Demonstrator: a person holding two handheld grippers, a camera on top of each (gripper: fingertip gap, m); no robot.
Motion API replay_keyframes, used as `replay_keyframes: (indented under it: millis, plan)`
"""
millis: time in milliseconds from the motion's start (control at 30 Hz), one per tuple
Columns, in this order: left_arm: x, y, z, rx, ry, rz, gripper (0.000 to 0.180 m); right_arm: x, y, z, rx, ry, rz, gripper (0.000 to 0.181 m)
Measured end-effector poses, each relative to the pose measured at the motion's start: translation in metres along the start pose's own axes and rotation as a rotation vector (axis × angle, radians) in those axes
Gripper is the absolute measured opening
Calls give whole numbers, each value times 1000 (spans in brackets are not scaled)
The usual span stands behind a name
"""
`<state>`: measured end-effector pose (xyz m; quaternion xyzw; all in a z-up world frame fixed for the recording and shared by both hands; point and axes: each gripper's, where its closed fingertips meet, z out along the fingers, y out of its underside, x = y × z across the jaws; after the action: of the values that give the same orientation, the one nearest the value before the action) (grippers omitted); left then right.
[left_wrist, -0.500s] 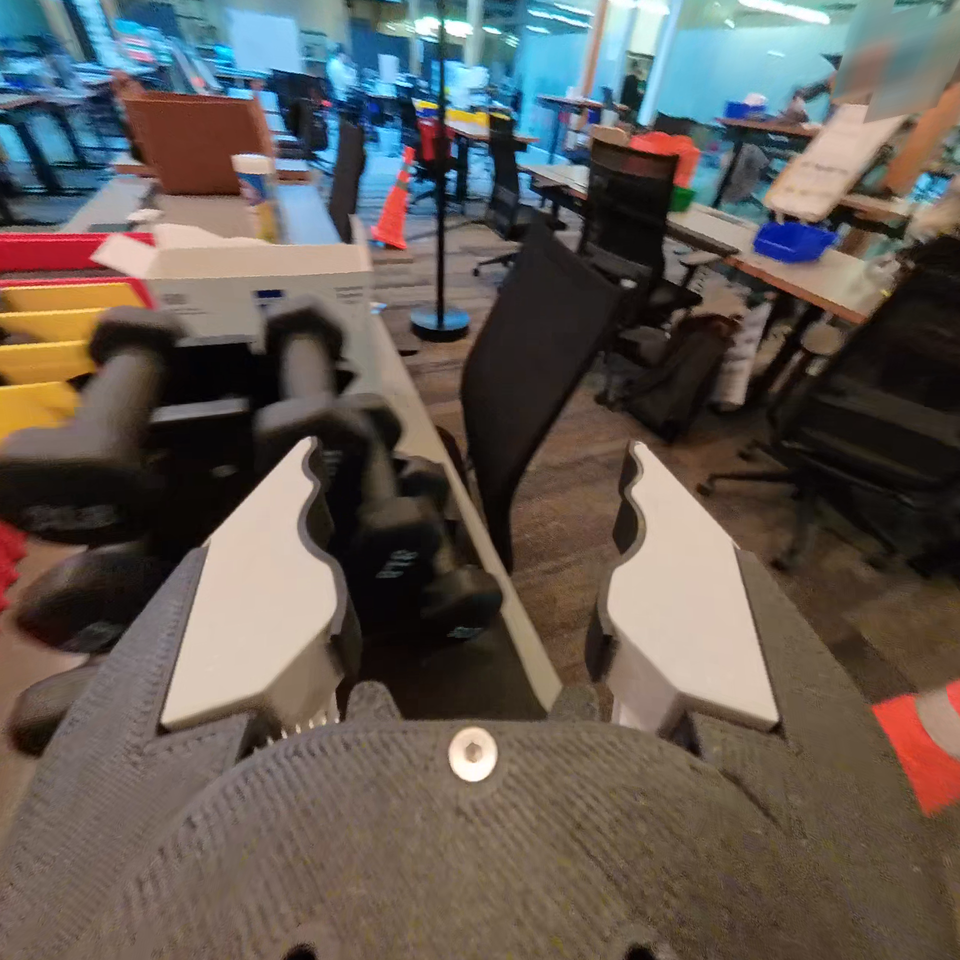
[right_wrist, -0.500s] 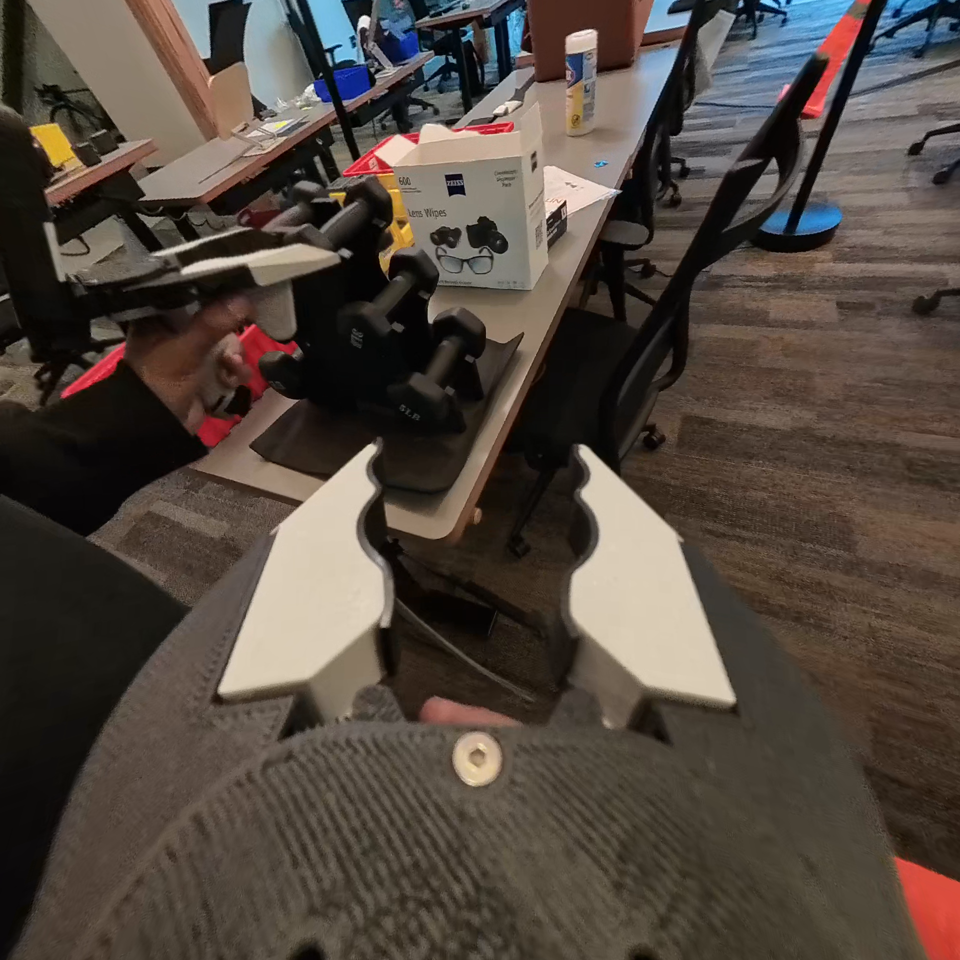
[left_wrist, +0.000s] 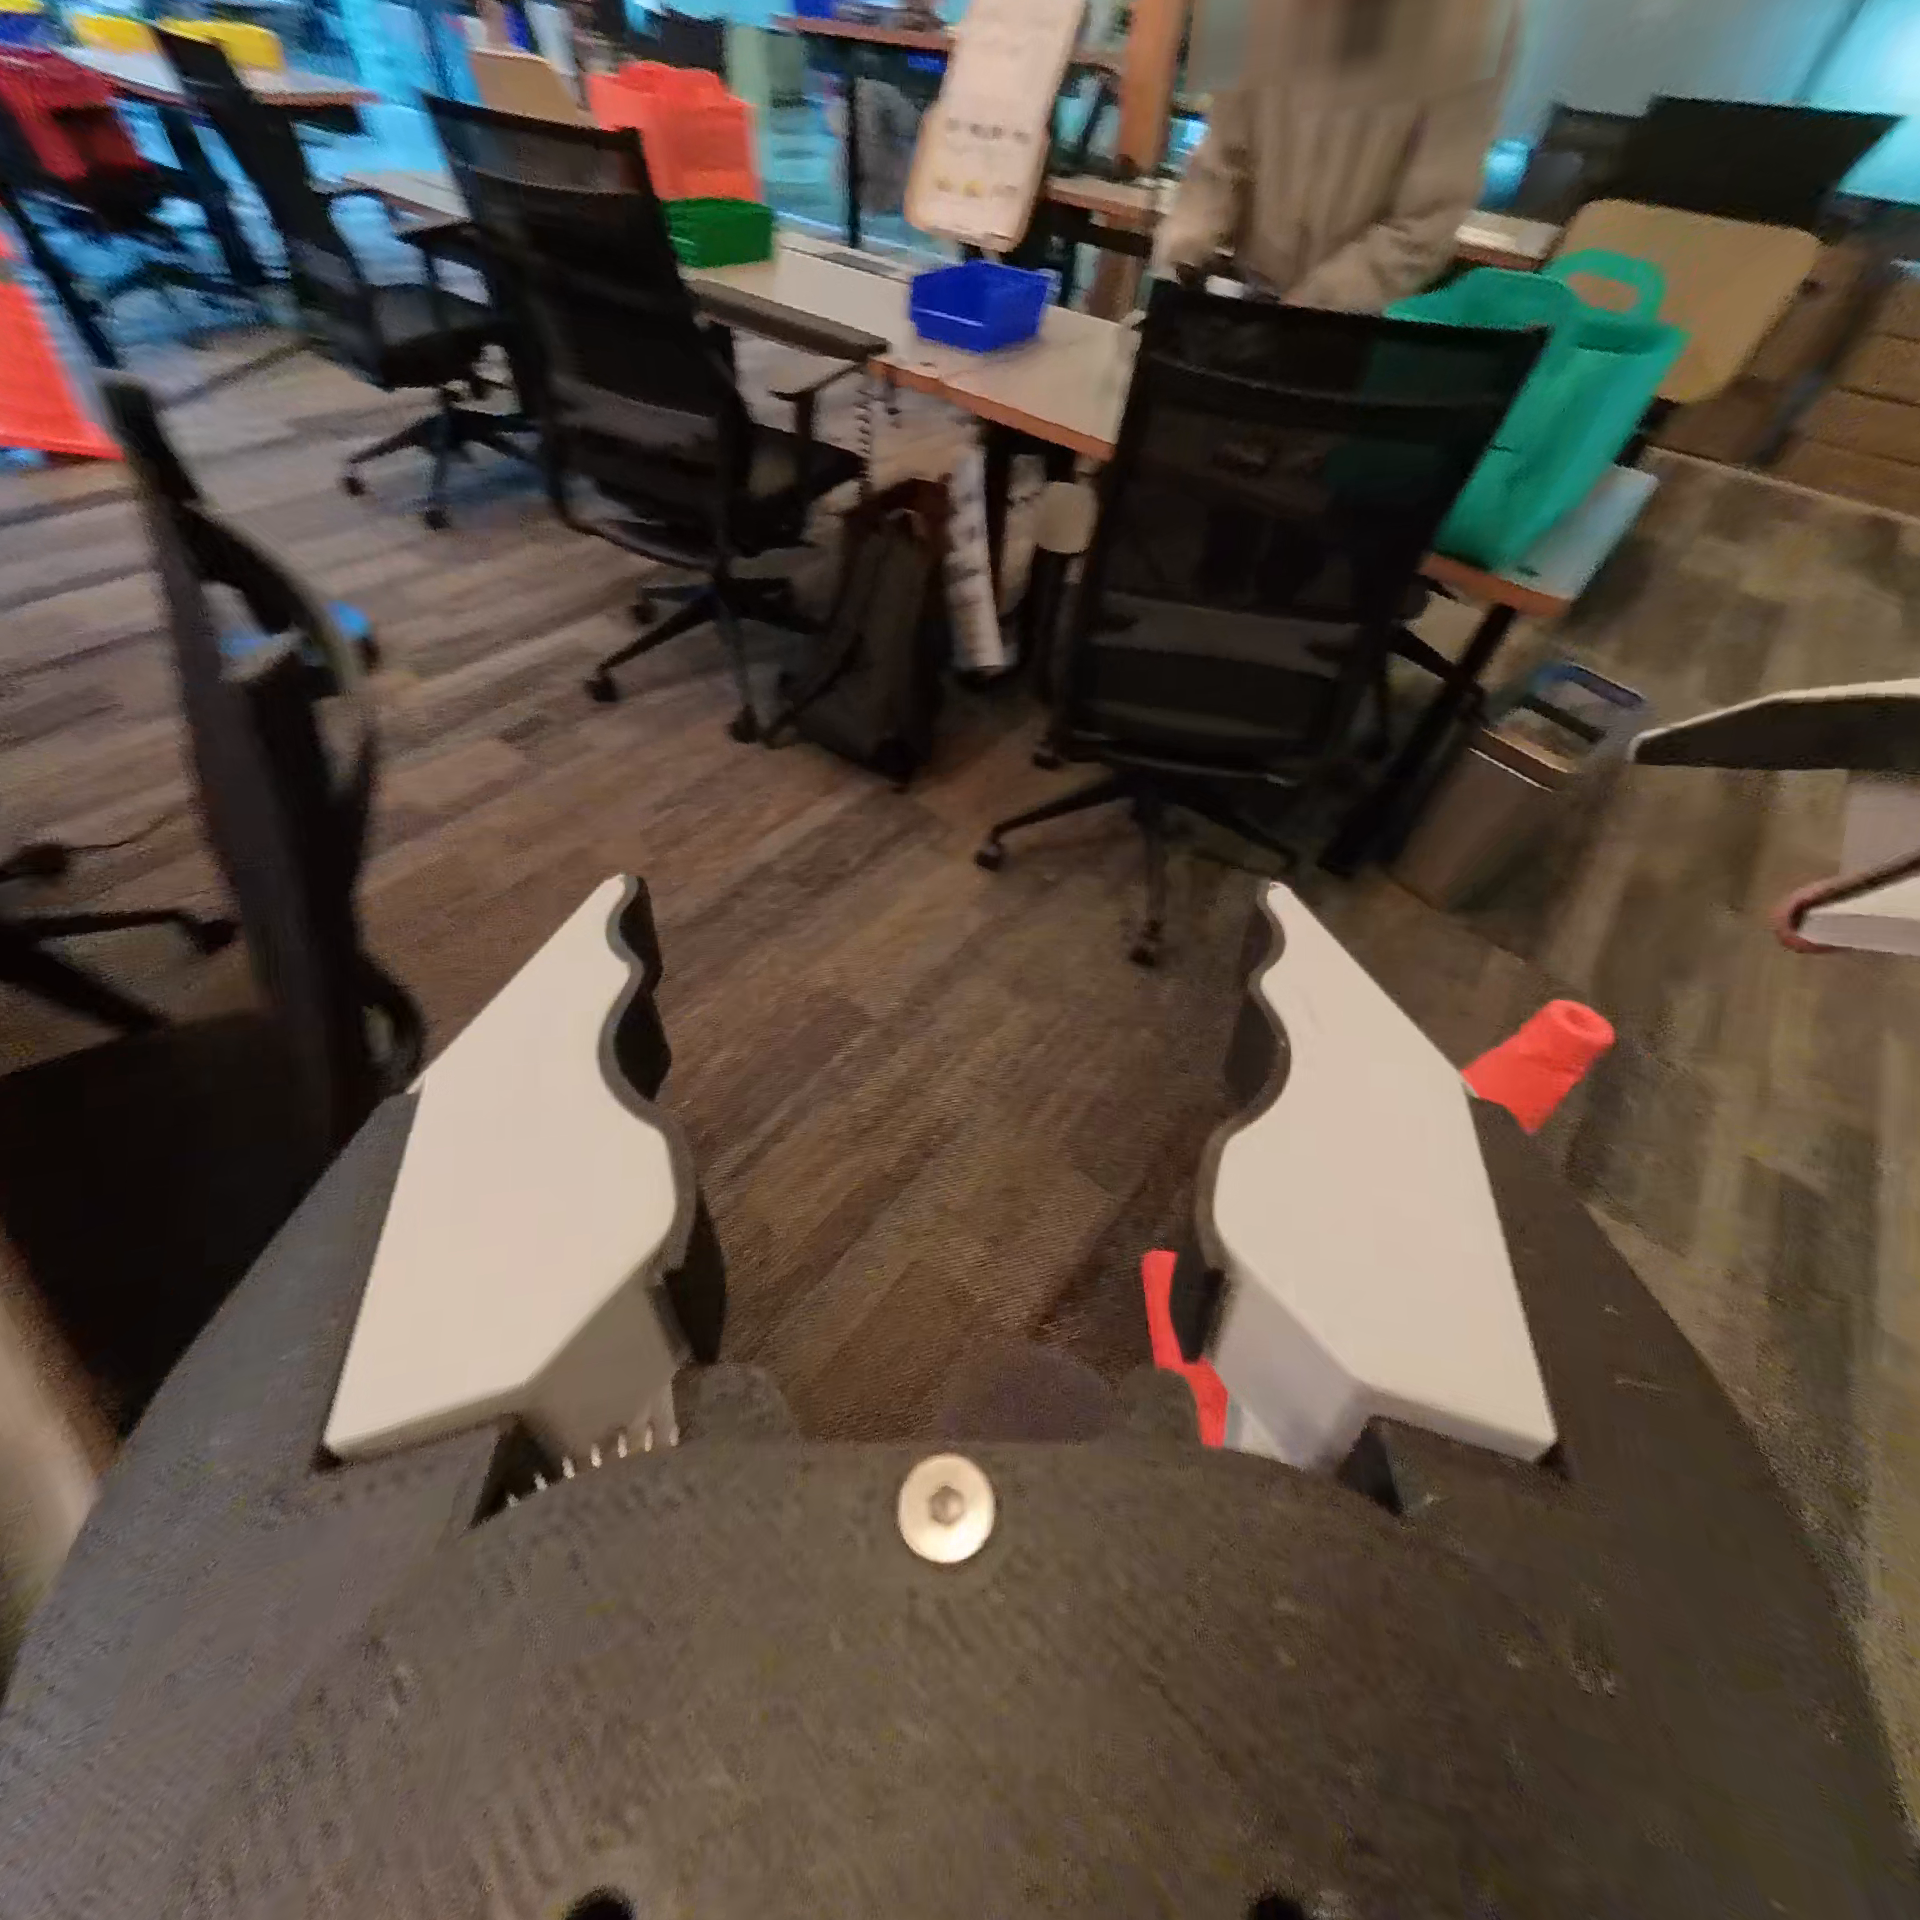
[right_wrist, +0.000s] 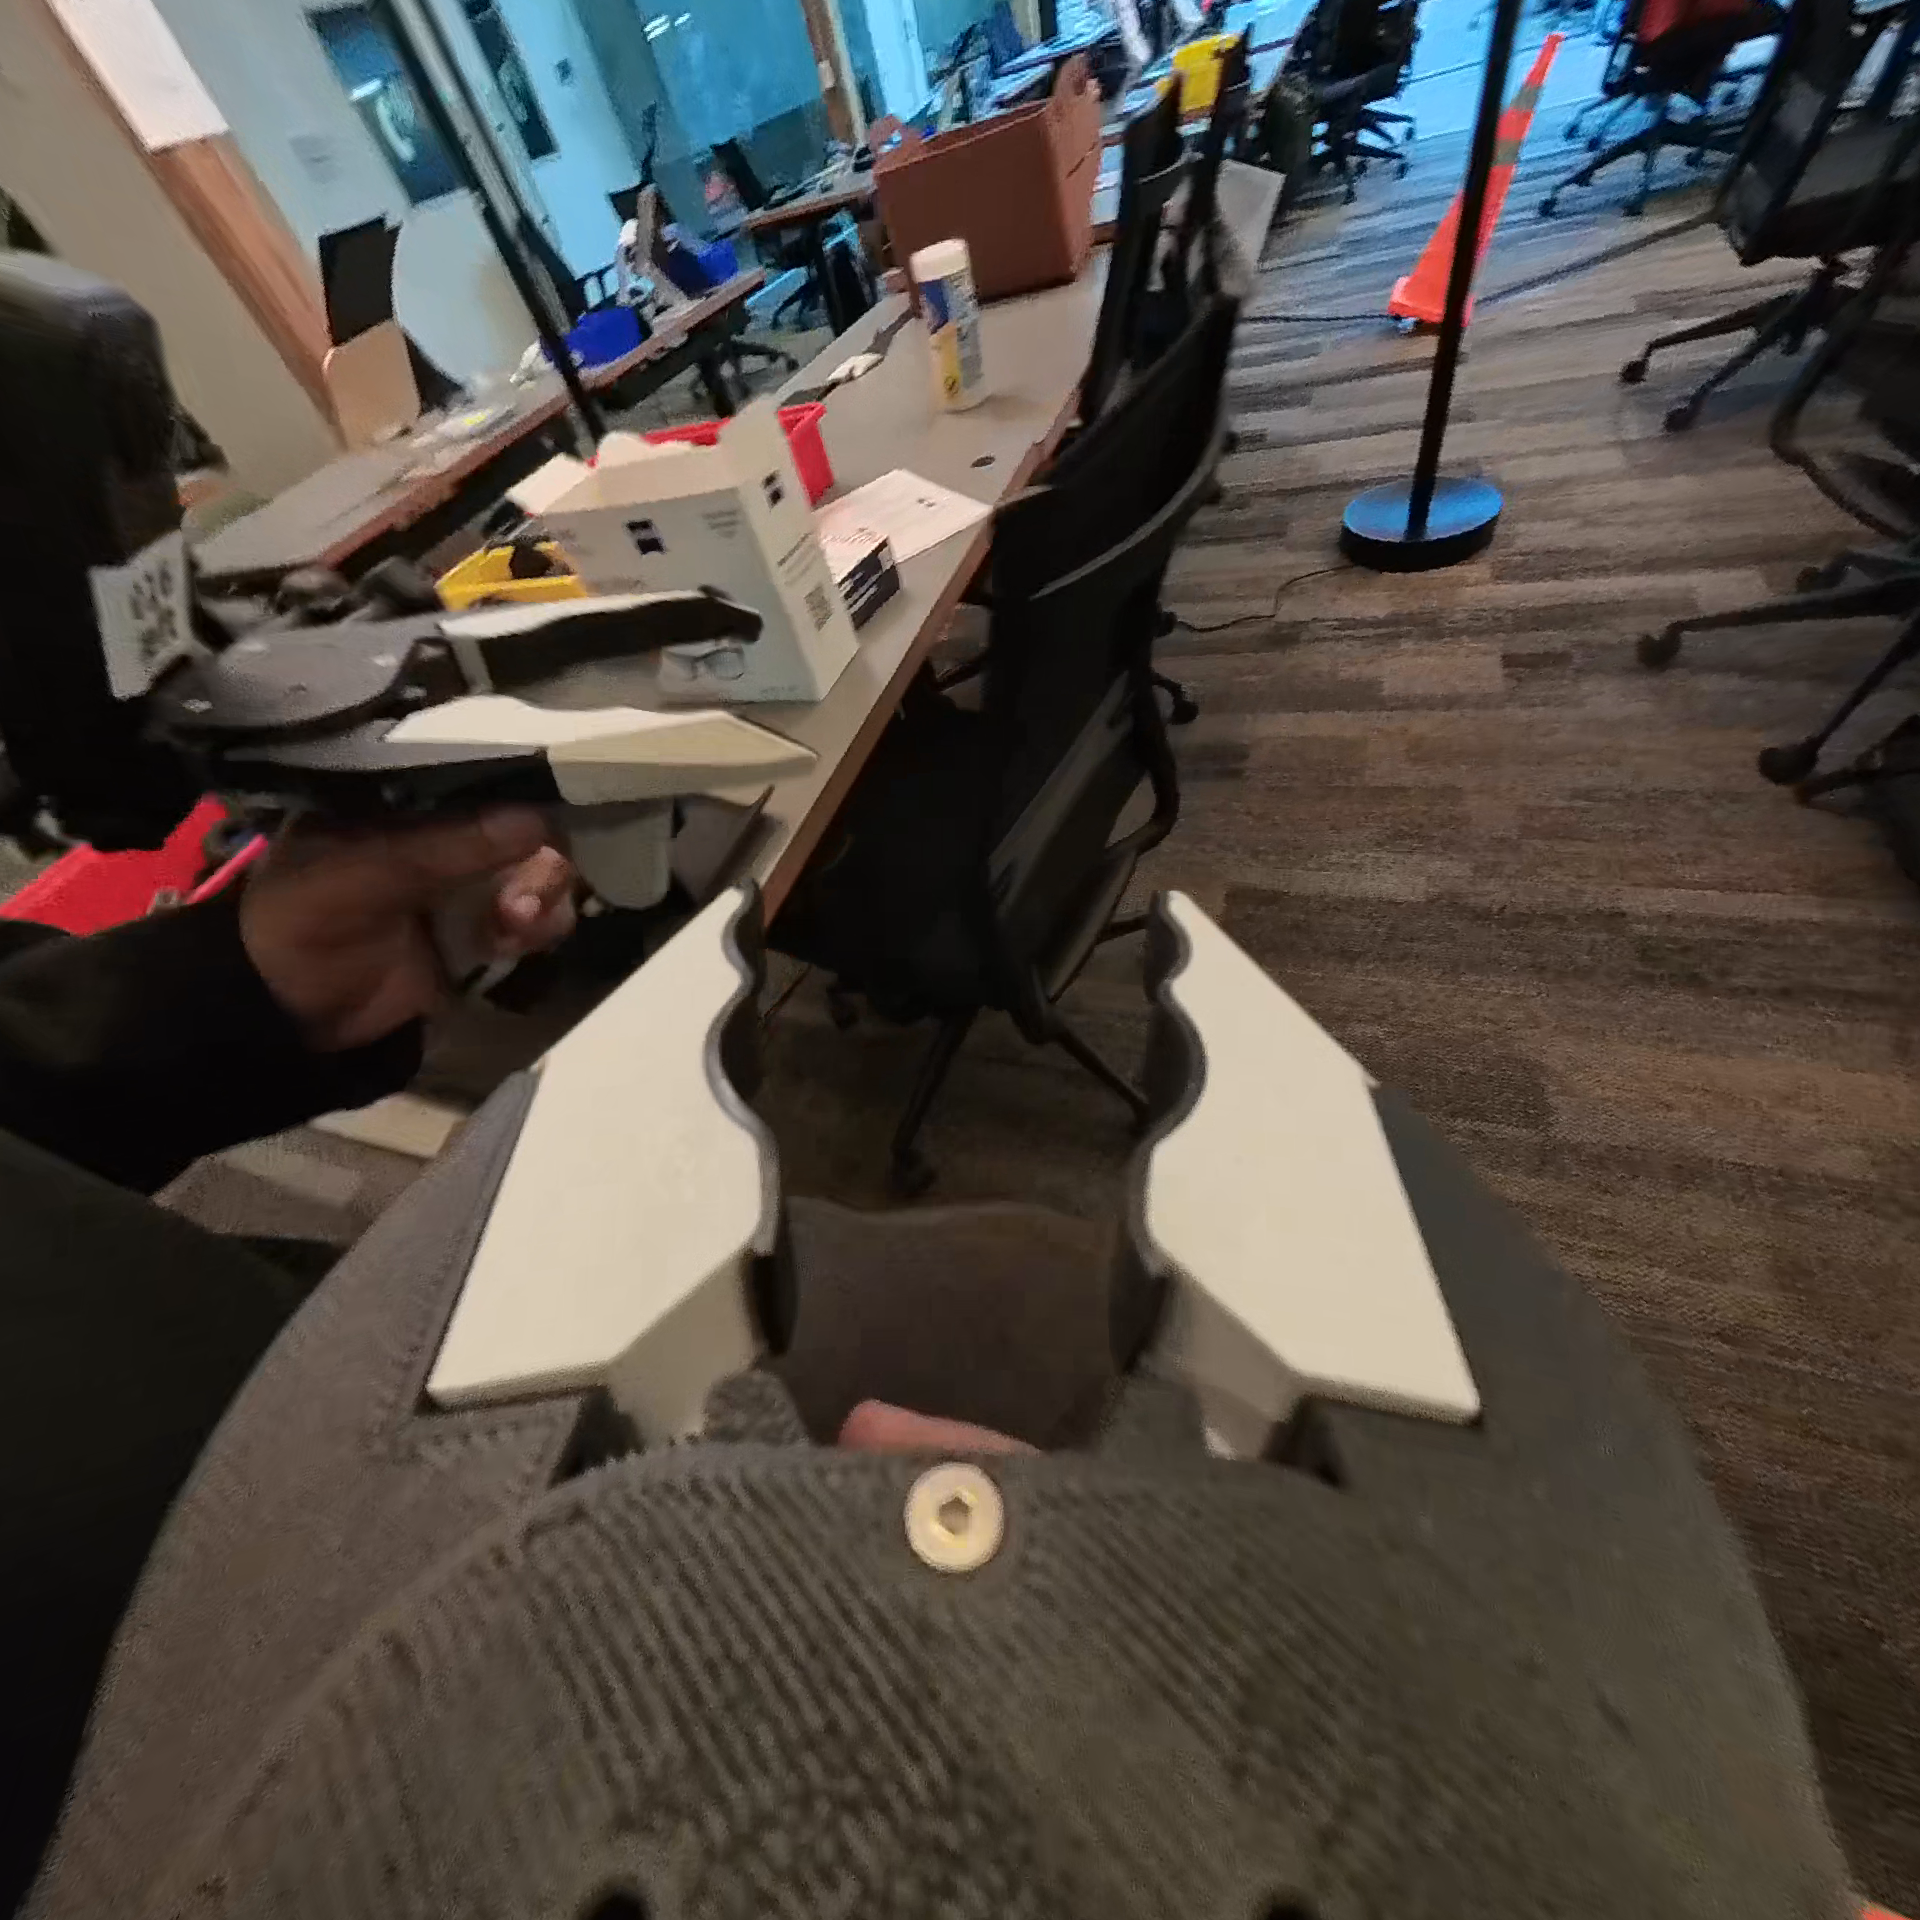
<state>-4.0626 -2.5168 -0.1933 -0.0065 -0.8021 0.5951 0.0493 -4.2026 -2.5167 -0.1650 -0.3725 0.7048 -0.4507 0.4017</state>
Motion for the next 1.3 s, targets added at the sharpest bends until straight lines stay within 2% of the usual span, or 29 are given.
replay_keyframes:
  millis: [233,400,500,600,667,800,1100,1200,1300]
  plan:
    - [18,-32,182,-34,222,-76,110,128,-7,38,2,121,123,75]
    - [-10,-74,350,5,361,-43,111,271,-23,135,-11,261,220,72]
    - [-62,-132,440,24,354,-64,112,352,-66,221,-78,281,314,72]
    - [-115,-216,474,186,373,22,114,396,-153,313,-26,145,270,73]
    - [-165,-258,499,228,278,59,114,427,-193,367,-43,130,189,78]
    - [-265,-305,542,251,127,-53,115,464,-252,475,-33,-1,141,79]
    - [-503,-287,681,123,-342,-250,120,559,-294,734,-175,-369,-26,83]
    - [-579,-295,716,141,-530,-296,119,586,-301,826,-254,-534,-94,88]
    - [-631,-328,731,187,-625,-363,119,577,-361,896,-234,-680,-135,89]
